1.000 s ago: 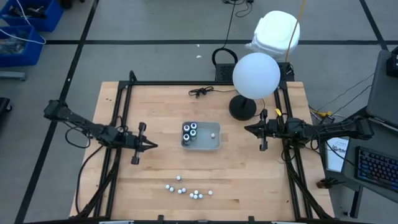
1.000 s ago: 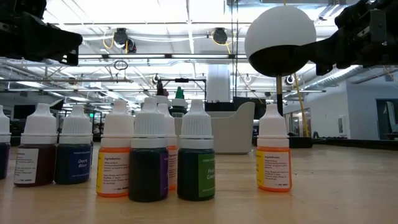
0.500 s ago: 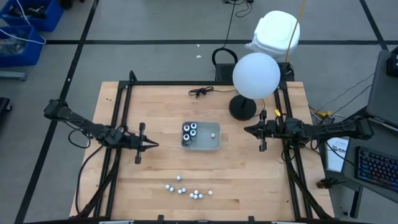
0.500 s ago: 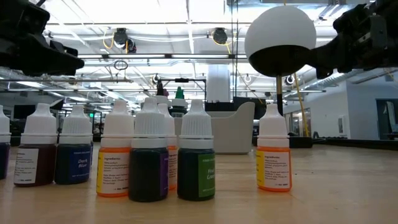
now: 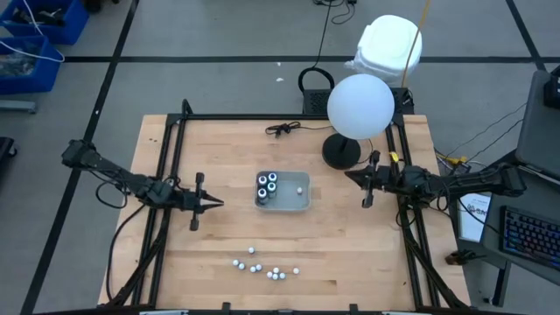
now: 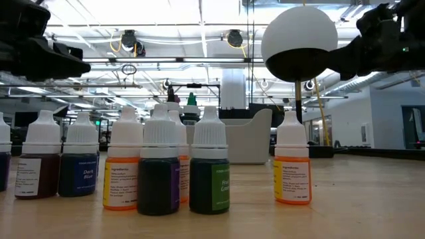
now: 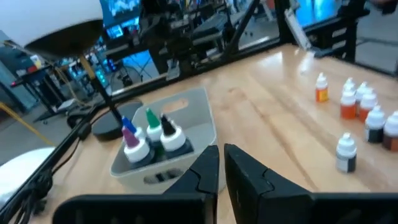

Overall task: Pick & Place food coloring
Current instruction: Put the top small blue food coloring bottle into the gray bin

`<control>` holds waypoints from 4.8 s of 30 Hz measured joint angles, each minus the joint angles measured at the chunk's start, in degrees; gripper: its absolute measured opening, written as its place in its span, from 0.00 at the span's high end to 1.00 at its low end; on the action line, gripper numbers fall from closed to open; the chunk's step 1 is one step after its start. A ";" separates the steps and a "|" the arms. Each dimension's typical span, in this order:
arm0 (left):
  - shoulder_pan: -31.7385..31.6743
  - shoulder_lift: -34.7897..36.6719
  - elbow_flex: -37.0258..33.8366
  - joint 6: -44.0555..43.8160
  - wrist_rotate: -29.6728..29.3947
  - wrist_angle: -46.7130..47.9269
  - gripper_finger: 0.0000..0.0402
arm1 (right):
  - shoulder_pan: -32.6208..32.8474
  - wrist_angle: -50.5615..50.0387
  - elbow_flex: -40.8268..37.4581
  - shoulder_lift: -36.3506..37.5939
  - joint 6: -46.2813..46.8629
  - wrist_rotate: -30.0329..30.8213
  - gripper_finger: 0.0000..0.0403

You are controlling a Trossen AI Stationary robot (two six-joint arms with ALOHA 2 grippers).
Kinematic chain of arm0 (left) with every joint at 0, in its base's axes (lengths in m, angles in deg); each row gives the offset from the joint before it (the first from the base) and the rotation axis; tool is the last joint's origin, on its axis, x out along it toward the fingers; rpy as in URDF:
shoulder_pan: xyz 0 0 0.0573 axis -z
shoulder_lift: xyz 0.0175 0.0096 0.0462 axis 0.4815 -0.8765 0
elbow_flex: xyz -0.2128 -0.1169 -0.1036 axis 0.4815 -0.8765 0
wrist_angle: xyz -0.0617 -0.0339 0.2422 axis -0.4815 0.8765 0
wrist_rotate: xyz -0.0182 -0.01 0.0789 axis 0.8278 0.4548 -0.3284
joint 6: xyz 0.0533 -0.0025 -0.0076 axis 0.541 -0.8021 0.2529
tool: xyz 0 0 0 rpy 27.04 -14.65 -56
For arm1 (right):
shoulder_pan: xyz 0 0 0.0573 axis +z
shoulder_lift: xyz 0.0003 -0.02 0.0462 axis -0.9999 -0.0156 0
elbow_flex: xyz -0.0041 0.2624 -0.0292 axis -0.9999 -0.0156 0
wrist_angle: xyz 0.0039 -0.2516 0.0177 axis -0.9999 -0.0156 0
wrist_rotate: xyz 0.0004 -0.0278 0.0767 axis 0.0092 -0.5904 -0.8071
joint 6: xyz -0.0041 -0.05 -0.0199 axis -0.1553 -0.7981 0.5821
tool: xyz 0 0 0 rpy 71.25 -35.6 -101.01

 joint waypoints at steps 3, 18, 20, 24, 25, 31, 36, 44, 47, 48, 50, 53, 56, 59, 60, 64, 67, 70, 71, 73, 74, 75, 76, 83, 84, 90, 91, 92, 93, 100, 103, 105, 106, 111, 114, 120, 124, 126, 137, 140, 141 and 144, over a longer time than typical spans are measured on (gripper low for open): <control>0.00 0.02 0.02 -0.70 0.28 -1.33 0.91 | 0.00 -0.45 0.01 -0.07 1.31 3.20 1.00; -0.11 -19.36 22.66 -16.09 -8.16 19.76 0.98 | 0.09 1.01 0.00 -0.38 0.27 3.21 1.00; -0.11 -25.39 29.30 -19.97 -8.70 28.17 0.98 | 0.09 1.01 0.00 -0.38 0.08 3.21 1.00; -0.13 -37.70 41.04 -26.12 -7.82 39.18 0.98 | 0.09 0.97 0.02 -0.38 -2.79 3.21 1.00; -0.12 -40.72 43.70 -27.66 -6.55 41.92 0.98 | 0.09 0.98 0.00 -0.38 -3.83 3.23 1.00; -0.11 -58.42 60.94 -35.45 2.01 57.62 0.97 | 0.09 0.94 0.00 -0.38 -7.59 3.27 1.00; -0.11 -70.00 72.36 -38.07 7.31 64.91 0.97 | 0.09 -0.61 0.01 -0.38 -10.27 3.28 1.00; 1.74 -80.28 79.55 -39.85 19.95 66.75 0.82 | 0.07 -2.18 0.00 -0.41 -10.41 3.30 1.00; 2.83 -81.97 79.58 -41.83 22.57 67.09 0.74 | 0.07 -1.73 0.00 -0.38 -9.87 3.30 1.00; 3.13 -82.34 79.58 -41.99 22.82 67.19 0.72 | 0.07 -1.77 0.02 -0.41 -9.83 3.30 1.00; 3.48 -82.79 79.58 -42.13 22.01 66.84 0.66 | 0.07 -1.79 0.02 -0.41 -9.49 3.30 1.00; 4.09 -82.79 79.58 -42.11 18.21 66.70 0.59 | 0.07 -1.71 0.02 -0.40 -8.53 3.30 1.00; 4.15 -82.79 79.58 -41.92 14.92 66.65 0.54 | 0.07 -1.66 0.02 -0.38 -8.48 3.30 1.00; 4.09 -82.79 79.51 -40.34 13.89 66.26 0.50 | 0.09 -1.66 0.00 -0.38 -8.52 3.30 1.00; 4.09 -82.79 79.14 -39.68 13.84 65.49 0.50 | 0.07 -1.70 0.02 -0.38 -8.46 3.30 1.00; 4.13 -82.79 77.17 -37.33 14.65 62.99 0.50 | 0.07 -2.12 0.02 -0.41 -8.20 3.30 1.00; 4.07 -82.79 75.73 -36.22 15.87 61.60 0.51 | 0.07 -2.09 0.02 -0.41 -6.44 3.30 1.00; 3.89 -82.79 74.29 -36.31 16.39 60.02 0.52 | 0.07 -2.09 0.02 -0.41 -5.21 3.30 1.00; 3.78 -82.79 73.77 -36.32 16.50 59.19 0.52 | 0.07 -2.09 0.02 -0.41 -5.20 3.30 1.00; 3.61 -82.79 73.12 -36.32 17.49 57.87 0.52 | 0.07 -2.16 0.02 -0.41 -4.99 3.28 1.00; 3.52 -82.79 73.02 -36.30 17.70 57.55 0.52 | 0.08 -2.22 0.01 -0.41 -4.59 3.27 1.00; 3.56 -82.79 72.96 -36.02 17.89 57.34 0.51 | 0.07 -2.20 0.01 -0.41 -4.13 3.29 1.00; 3.54 -82.79 72.96 -35.69 17.90 57.27 0.51 | 0.07 -2.19 0.01 -0.41 -3.89 3.28 1.00; 3.32 -82.77 72.94 -34.46 18.38 55.54 0.51 | 0.07 -2.60 0.02 -0.41 -3.89 3.27 1.00; 3.30 -82.77 72.94 -34.44 18.38 55.56 0.51 | 0.07 -2.69 0.00 -0.41 -3.88 3.27 1.00; 3.30 -83.30 72.93 -34.42 18.43 55.11 0.51 | 0.07 -2.71 0.02 -0.40 -3.89 3.27 1.00; 3.30 -83.34 72.91 -34.42 18.42 55.14 0.51 | 0.07 -2.71 0.01 -0.38 -3.88 3.28 1.00; 3.30 -83.56 72.91 -34.44 18.44 55.00 0.51 | 0.08 -2.71 0.00 -0.38 -3.88 3.27 1.00; 3.30 -83.73 72.91 -34.44 18.40 54.87 0.51 | 0.08 -2.71 0.00 -0.40 -3.86 3.28 1.00; 3.30 -83.93 72.87 -34.26 18.38 55.02 0.51 | 0.09 -2.49 0.02 -0.38 -3.91 3.27 1.00; 3.30 -83.93 72.87 -34.12 18.37 55.04 0.51 | 0.07 -2.51 0.01 -0.38 -3.95 3.27 1.00; 3.30 -83.93 72.87 -34.08 18.36 55.09 0.51 | 0.07 -2.49 0.02 -0.38 -3.97 3.27 1.00; 3.30 -83.93 72.87 -34.03 18.33 55.06 0.51 | 0.07 -2.49 0.00 -0.38 -3.97 3.27 1.00; 3.30 -83.93 72.87 -33.96 16.86 55.19 0.51 | 0.07 -2.50 0.02 -0.38 -4.06 3.27 1.00; 3.30 -83.93 72.87 -33.96 16.81 55.22 0.51 | 0.08 -2.50 0.01 -0.38 -4.08 3.27 1.00; 3.30 -83.93 72.87 -34.00 16.81 55.24 0.51 | 0.07 -2.51 0.02 -0.38 -4.08 3.27 1.00; 3.30 -83.93 72.88 -34.03 16.59 55.25 0.51 | 0.09 -2.51 0.00 -0.38 -4.10 3.30 1.00; 3.30 -83.93 72.89 -34.39 15.96 55.25 0.51 | 0.07 -2.51 0.00 -0.38 -4.08 3.27 1.00; 3.30 -84.46 72.98 -36.32 15.36 56.50 0.51 | 0.08 -2.53 0.00 -0.41 -3.95 3.29 1.00; 3.28 -84.85 72.98 -37.13 15.36 56.40 0.51 | 0.09 -2.69 0.00 -0.39 -3.93 3.27 1.00; 3.30 -85.08 72.96 -37.22 15.42 56.37 0.51 | 0.09 -2.72 0.00 -0.41 -3.93 3.28 1.00; 3.26 -85.57 72.88 -37.15 16.34 56.42 0.51 | 0.08 -2.84 0.02 -0.38 -3.91 3.27 1.00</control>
